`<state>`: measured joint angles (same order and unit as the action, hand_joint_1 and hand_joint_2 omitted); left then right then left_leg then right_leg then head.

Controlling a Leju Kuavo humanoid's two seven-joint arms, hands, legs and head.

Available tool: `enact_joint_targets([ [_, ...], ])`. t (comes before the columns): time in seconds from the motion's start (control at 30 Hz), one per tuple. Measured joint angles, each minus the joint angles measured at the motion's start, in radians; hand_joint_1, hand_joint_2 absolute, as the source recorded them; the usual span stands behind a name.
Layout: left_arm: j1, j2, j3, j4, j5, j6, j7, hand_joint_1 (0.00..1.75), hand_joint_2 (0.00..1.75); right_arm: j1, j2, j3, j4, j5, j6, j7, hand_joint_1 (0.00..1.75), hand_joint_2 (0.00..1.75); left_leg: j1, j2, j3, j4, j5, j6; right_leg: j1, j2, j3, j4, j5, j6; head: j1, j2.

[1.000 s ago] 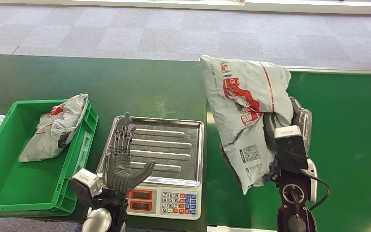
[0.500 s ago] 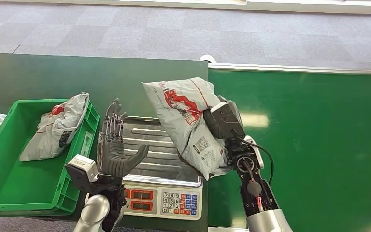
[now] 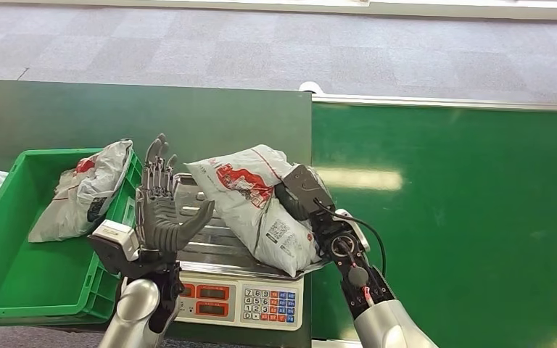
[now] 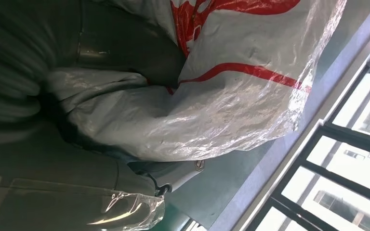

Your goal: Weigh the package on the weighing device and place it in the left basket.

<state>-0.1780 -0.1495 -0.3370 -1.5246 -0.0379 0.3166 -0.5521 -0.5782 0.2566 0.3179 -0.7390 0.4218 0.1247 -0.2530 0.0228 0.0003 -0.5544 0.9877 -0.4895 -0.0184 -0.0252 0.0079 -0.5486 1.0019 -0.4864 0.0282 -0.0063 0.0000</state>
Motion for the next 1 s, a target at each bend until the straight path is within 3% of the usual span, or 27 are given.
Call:
enact_joint_targets([
  [0.17, 0.000, 0.003, 0.009, 0.003, 0.000, 0.010, -0.006, 0.00, 1.75, -0.013, 0.015, 0.049, 0.048, -0.001, 0.085, -0.038, 1.71, 1.75, 0.000, 0.000, 0.000, 0.000, 0.000, 0.000, 0.000, 0.000, -0.001, 0.000, 0.000, 0.000, 0.000, 0.000],
  [0.3, 0.000, 0.003, 0.026, 0.005, -0.003, 0.018, -0.007, 0.00, 1.75, -0.017, 0.024, 0.095, 0.055, 0.001, 0.110, -0.050, 0.02, 1.75, 0.000, 0.000, -0.001, 0.000, 0.000, 0.000, 0.000, 0.000, -0.001, 0.000, 0.000, 0.000, 0.000, 0.000],
  [0.63, 0.028, 0.002, 0.080, -0.025, -0.043, 0.020, -0.002, 0.00, 1.75, -0.028, 0.026, 0.156, 0.014, 0.060, 0.020, 0.032, 0.00, 1.75, 0.000, 0.000, 0.000, 0.000, 0.000, 0.000, 0.000, 0.000, -0.001, 0.000, 0.000, 0.000, 0.000, 0.000],
  [1.0, 0.068, 0.000, 0.108, -0.041, -0.074, 0.032, -0.002, 0.00, 1.75, 0.000, -0.004, 0.161, -0.185, 0.199, -0.094, 0.121, 0.00, 1.75, 0.000, 0.000, 0.000, 0.000, 0.000, 0.000, 0.000, 0.000, -0.001, 0.000, 0.000, 0.000, 0.000, 0.000],
])
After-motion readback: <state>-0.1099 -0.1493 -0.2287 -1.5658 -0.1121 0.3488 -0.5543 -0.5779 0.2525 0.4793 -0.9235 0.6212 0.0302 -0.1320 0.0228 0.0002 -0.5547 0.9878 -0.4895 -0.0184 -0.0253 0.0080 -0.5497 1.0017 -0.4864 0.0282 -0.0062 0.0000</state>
